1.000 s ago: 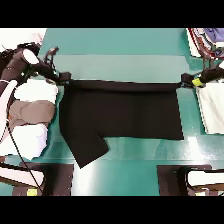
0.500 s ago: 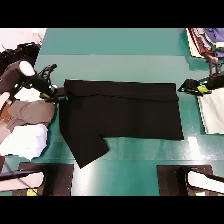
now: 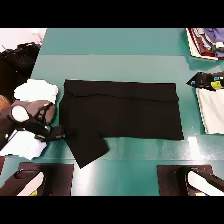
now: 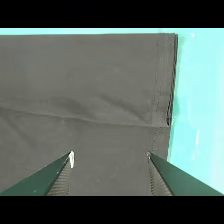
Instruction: Fold the shirts.
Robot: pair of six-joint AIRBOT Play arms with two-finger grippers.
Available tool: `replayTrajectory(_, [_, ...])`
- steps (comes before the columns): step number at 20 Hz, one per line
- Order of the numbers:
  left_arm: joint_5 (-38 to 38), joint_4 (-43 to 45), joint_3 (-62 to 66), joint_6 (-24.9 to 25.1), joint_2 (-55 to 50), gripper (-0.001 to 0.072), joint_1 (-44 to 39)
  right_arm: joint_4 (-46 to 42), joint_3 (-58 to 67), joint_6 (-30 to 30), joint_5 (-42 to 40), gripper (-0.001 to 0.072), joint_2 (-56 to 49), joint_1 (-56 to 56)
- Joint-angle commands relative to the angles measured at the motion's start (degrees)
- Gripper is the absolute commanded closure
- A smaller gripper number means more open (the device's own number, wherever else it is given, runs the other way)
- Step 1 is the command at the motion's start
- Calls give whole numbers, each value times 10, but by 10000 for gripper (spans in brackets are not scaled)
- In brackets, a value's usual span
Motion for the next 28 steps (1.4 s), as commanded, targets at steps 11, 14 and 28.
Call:
replayTrajectory(11, [149, -185, -90, 31, 25, 686, 0, -8, -10, -1, 86, 180, 11, -16])
replayTrajectory(14, [108, -184, -44, 48, 25, 687, 0, -21, -100, -1, 99, 180, 50, -74])
replayTrajectory(28, [99, -185, 10, 61, 25, 686, 0, 75, -458, -18, 7, 267, 105, -250])
